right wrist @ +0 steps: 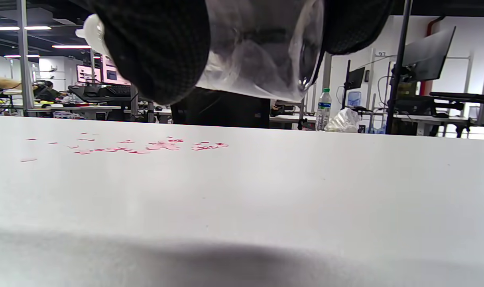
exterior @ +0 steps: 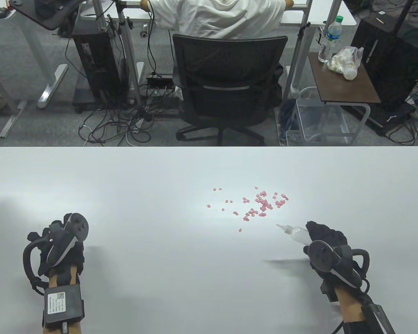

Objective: Squeeze empty conical bottle to blow paper scraps with air puff

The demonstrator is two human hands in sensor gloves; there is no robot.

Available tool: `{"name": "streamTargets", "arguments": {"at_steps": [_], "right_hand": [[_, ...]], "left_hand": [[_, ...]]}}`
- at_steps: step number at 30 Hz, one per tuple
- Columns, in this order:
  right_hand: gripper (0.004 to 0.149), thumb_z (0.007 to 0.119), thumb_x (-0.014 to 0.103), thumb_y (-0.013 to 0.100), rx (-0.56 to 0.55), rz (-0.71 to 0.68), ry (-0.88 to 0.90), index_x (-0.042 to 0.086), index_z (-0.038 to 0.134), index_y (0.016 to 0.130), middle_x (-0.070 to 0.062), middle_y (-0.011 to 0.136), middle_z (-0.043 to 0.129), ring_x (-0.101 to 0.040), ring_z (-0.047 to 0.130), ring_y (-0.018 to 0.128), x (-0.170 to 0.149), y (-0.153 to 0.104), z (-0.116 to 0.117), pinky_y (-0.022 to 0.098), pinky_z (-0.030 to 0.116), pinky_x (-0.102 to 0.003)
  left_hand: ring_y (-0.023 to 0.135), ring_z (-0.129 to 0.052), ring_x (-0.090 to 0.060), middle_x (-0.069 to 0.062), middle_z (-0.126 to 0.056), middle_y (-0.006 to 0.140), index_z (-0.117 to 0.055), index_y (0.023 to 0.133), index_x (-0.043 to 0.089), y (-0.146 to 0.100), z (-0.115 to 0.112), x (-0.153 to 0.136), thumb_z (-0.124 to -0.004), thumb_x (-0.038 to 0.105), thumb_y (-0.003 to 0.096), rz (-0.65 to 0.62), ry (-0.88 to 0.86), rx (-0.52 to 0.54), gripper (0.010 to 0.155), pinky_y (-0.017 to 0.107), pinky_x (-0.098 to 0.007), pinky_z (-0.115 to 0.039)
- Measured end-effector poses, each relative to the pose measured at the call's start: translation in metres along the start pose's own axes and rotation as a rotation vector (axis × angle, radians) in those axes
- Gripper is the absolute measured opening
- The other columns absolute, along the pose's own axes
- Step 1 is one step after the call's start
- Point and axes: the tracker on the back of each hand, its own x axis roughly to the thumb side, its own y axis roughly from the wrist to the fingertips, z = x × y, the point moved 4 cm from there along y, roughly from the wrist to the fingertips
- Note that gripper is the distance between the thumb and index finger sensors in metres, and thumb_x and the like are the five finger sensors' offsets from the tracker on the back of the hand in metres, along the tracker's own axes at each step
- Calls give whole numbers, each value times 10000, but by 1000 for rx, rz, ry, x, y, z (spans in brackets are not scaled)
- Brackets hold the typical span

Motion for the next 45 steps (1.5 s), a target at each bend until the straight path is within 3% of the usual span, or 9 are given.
{"name": "streamTargets", "arguments": {"at_steps": [10,13,17,25,32,38,40,45], "right_hand": [[737,944,324,375,-8,-29,-40,126,681,1034,-156,968,803,-396,893,854,9,-1,-3,686,692,-621],[735,939,327,378,-12,-29,-35,124,679,1035,-158,969,800,-397,891,854,10,-1,-3,687,690,-621],[735,935,325,381,-15,-34,-21,121,675,1037,-160,970,797,-400,887,856,10,-1,-4,688,685,-624],[741,945,331,374,-36,-87,-9,123,681,1034,-158,964,804,-392,895,839,22,-4,-10,680,700,-609],[748,949,345,367,-83,-220,14,121,684,1030,-157,956,809,-379,903,823,54,-12,-19,671,712,-597],[738,919,377,383,-123,-355,28,124,682,1034,-157,951,814,-369,910,808,90,-25,-29,665,717,-592],[735,910,382,388,-131,-391,67,117,683,1035,-160,950,812,-370,910,803,100,-29,-32,665,715,-594],[735,908,380,389,-148,-448,113,116,681,1036,-164,949,812,-373,907,802,117,-37,-38,666,711,-598]], "left_hand": [[766,-1024,-255,-67,-936,938,-820,1001,241,27,-37,7,-894,357,539,28,27,-52,482,750,-655,-542],[686,-1054,-229,-64,-982,861,-853,961,216,27,-32,12,-917,343,519,0,88,0,465,743,-646,-559],[699,-1040,-247,-76,-970,871,-847,966,209,17,-13,22,-908,350,526,-41,53,37,466,743,-650,-554],[669,-1060,-237,-86,-987,850,-858,957,210,-35,43,64,-909,316,521,-201,-284,127,452,729,-615,-611],[662,-1065,-232,-87,-993,843,-858,959,205,-112,78,139,-909,316,521,-485,-583,145,455,729,-613,-617],[665,-1059,-241,-100,-984,848,-849,965,184,-153,70,186,-903,306,526,-651,-944,-34,458,727,-615,-615],[664,-1055,-246,-105,-981,847,-844,967,176,-162,62,194,-901,303,528,-655,-1030,-58,460,725,-616,-616],[663,-1055,-250,-108,-980,847,-844,966,173,-171,46,206,-902,302,527,-689,-1100,-96,461,717,-617,-620]]}}
